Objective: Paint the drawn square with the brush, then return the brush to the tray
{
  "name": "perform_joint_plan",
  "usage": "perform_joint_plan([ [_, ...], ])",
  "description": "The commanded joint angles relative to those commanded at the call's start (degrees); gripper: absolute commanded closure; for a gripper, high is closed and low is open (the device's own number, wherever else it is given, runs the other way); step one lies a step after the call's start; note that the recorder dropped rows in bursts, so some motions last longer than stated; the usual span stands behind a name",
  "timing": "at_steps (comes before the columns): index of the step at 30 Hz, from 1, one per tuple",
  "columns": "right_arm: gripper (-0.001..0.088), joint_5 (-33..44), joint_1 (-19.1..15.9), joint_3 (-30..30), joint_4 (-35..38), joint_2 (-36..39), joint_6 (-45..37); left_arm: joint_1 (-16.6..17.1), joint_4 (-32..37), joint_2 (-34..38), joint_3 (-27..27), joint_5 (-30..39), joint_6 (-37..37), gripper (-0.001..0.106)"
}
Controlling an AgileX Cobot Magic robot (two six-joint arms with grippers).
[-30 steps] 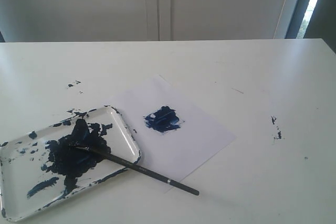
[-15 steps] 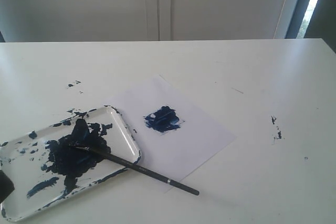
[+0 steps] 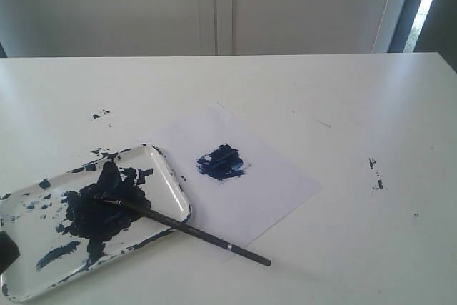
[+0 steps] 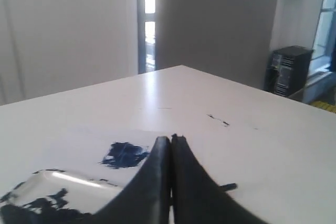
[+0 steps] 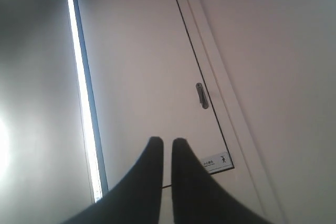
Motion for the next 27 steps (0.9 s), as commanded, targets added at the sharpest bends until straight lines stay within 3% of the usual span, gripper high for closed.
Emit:
perform_joint_plan([
  [1, 0.0802, 0.0, 0.0, 0.0, 0.0, 0.0, 0.0, 0.0, -0.3, 0.0, 0.0, 7.5, 0.0, 0.105],
  [4, 0.0802, 0.0, 0.0, 0.0, 0.1, 0.0, 0.0, 0.0, -0.5, 0.0, 0.0, 16.9, 0.0, 0.105],
  [10, 0.0802, 0.0, -0.5, 0.0, 0.0, 0.0, 0.0, 0.0, -4.0, 0.0, 0.0, 19.0, 0.0, 0.105],
  [27, 0.0802, 0.1, -0.5, 0.0, 0.0, 0.0, 0.0, 0.0, -4.0, 0.0, 0.0, 17.8, 0.0, 0.105],
])
